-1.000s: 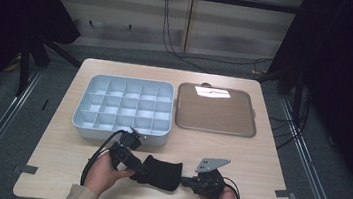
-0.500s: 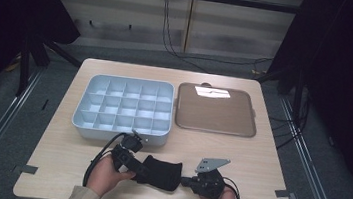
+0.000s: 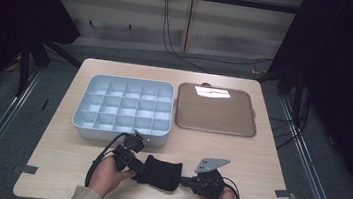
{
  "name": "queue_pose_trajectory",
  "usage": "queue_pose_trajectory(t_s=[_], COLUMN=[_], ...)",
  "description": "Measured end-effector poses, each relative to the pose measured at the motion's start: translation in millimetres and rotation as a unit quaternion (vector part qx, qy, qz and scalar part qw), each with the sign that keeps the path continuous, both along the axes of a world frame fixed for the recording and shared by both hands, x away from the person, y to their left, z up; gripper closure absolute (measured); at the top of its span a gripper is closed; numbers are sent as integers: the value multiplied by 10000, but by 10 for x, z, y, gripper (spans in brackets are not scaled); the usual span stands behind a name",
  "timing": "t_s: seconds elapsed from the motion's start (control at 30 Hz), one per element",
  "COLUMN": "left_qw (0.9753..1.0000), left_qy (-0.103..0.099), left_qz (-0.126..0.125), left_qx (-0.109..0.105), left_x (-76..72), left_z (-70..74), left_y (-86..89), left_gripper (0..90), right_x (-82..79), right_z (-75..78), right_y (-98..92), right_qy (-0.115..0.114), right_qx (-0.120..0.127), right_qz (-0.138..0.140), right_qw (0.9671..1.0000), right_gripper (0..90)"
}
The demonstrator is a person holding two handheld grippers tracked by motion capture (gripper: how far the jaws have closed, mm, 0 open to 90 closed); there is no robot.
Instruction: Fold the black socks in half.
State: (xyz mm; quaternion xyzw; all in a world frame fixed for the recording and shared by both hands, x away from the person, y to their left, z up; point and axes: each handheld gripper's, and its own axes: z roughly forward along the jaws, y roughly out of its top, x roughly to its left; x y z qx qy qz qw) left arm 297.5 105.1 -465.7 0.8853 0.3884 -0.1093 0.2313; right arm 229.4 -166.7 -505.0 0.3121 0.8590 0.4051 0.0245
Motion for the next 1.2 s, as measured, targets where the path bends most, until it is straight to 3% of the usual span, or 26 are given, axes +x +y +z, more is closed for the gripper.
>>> queue_pose_trajectory(t_s=[0.23,0.33,0.57,0.73,0.97,1.1,1.2], left_qw=[9999,10000,9999,9999,9997,9994,9995], left_qy=[-81,-65,-143,-73,-124,-114,-125], left_qz=[108,31,40,82,180,318,292], left_qx=[-2,27,21,57,49,-91,-26], left_x=[-22,-21,-47,-23,-8,-8,-10], left_z=[46,78,151,129,135,164,171], left_y=[-17,-13,-36,7,70,102,119], left_gripper=[816,815,760,759,715,697,771], right_x=[2,3,2,0,0,0,-1], right_z=[-1,-1,0,2,4,4,5], right_y=[6,6,10,12,12,13,14], right_qy=[-27,-27,-35,-28,-32,-32,-35], right_qx=[0,2,-9,-16,-34,-36,-44], right_qz=[18,20,22,19,26,25,25], right_qw=[10000,10000,10000,10000,10000,10000,10000], right_gripper=[894,894,894,893,894,893,894])
